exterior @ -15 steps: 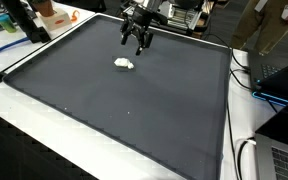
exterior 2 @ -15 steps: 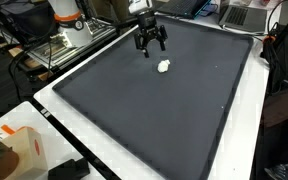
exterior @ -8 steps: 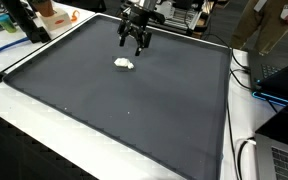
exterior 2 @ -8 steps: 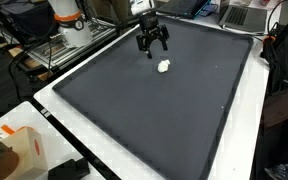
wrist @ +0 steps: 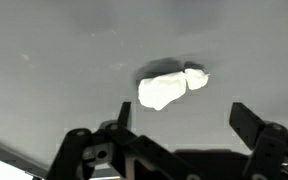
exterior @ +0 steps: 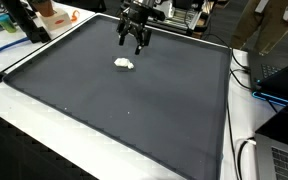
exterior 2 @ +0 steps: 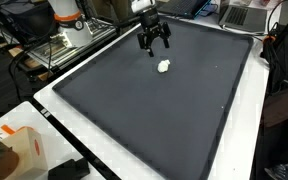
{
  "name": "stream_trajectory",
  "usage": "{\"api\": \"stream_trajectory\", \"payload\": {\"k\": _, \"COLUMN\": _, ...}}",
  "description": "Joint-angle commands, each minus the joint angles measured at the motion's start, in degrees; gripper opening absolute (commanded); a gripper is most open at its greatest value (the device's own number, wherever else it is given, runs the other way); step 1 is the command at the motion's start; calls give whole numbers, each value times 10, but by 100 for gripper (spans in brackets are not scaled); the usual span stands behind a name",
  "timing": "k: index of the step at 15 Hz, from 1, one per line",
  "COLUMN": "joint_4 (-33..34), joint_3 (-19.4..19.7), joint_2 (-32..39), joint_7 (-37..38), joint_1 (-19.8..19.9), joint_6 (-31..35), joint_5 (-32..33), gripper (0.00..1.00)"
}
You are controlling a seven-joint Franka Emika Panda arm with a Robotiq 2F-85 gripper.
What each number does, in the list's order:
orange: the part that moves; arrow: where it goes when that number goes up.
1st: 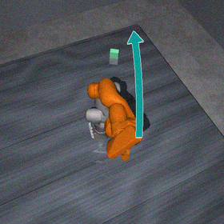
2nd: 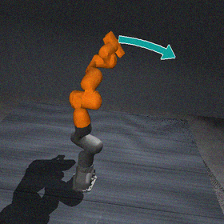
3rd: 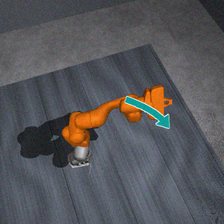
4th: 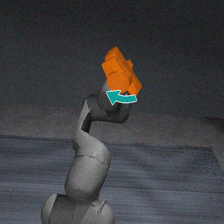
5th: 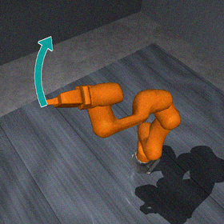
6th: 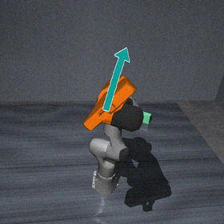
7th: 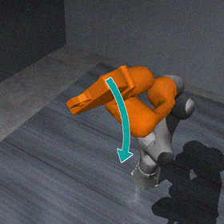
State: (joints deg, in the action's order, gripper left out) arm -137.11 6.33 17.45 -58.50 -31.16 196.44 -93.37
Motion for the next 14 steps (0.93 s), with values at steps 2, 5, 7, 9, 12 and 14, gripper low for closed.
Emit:
{"api": "stream_trajectory", "payload": {"k": 2, "joint_4": 12, "joint_3": -3, "joint_2": 18, "joint_7": -8, "joint_1": 2, "joint_6": 16, "joint_5": -20, "gripper": 100}}
{"api": "stream_trajectory", "payload": {"k": 5, "joint_4": 8, "joint_3": -11, "joint_2": 19, "joint_7": -29, "joint_1": 19, "joint_6": -3, "joint_5": -58, "gripper": 100}}
{"api": "stream_trajectory", "payload": {"k": 7, "joint_4": 7, "joint_3": -20, "joint_2": 4, "joint_7": -47, "joint_1": 33, "joint_6": -11, "joint_5": -75, "gripper": 100}}
{"api": "stream_trajectory", "payload": {"k": 9, "joint_4": 5, "joint_3": -34, "joint_2": -18, "joint_7": -73, "joint_1": 48, "joint_6": -16, "joint_5": -90, "gripper": 100}}
{"api": "stream_trajectory", "payload": {"k": 12, "joint_4": 4, "joint_3": -61, "joint_2": -53, "joint_7": -114, "joint_1": 71, "joint_6": -30, "joint_5": -104, "gripper": 100}}
{"api": "stream_trajectory", "payload": {"k": 14, "joint_4": 13, "joint_3": -48, "joint_2": -30, "joint_7": -84, "joint_1": 54, "joint_6": -11, "joint_5": -77, "gripper": 100}}
